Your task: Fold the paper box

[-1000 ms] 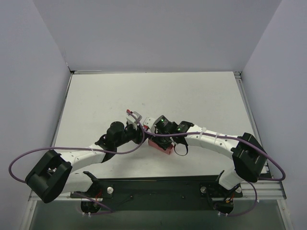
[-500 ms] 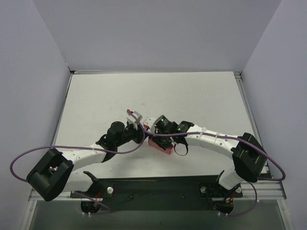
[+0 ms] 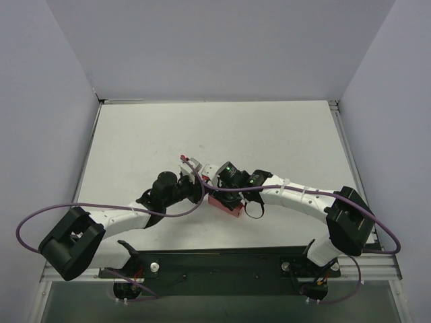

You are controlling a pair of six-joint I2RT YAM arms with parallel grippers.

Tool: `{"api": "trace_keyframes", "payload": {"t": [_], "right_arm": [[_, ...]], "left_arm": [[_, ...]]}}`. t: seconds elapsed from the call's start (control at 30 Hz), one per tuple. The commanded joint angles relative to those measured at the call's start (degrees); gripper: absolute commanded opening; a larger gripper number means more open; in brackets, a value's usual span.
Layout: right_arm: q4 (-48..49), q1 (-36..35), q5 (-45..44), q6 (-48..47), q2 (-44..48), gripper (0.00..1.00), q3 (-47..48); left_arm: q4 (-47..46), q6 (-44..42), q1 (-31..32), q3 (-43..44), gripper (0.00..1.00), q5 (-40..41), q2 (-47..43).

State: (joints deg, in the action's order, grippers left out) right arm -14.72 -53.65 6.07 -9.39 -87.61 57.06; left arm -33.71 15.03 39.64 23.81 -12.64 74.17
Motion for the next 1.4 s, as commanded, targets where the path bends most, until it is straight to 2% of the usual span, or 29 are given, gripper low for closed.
{"api": "trace_keyframes", "payload": {"t": [0.0, 0.3, 0.53, 0.73, 1.37], "right_arm": [[0.04, 0.21, 0.62, 0.16, 1.92, 0.24, -0.28], [0.04, 0.12, -1.67, 0.68, 0.78, 0.24, -0.02], [0.04, 0.12, -1.93, 0.86, 0.16, 0.23, 0.07], [0.13, 0.12, -1.93, 0.86, 0.25, 0.23, 0.07], [1.19, 0.12, -1.58, 2.36, 0.86, 0.23, -0.98]], "left_arm": [[-2.67, -0.44, 0.7, 0.97, 0.25, -0.28, 0.18], [-1.71, 0.97, 2.55, 1.41, 0.12, 1.3, -0.26], [0.23, 1.67, 3.96, 1.85, 0.06, 4.91, -0.52], [0.14, 2.73, 4.48, 1.76, 0.04, 6.4, 0.09], [-7.94, 2.38, 6.68, -4.91, 0.02, 12.2, 2.2]]}}
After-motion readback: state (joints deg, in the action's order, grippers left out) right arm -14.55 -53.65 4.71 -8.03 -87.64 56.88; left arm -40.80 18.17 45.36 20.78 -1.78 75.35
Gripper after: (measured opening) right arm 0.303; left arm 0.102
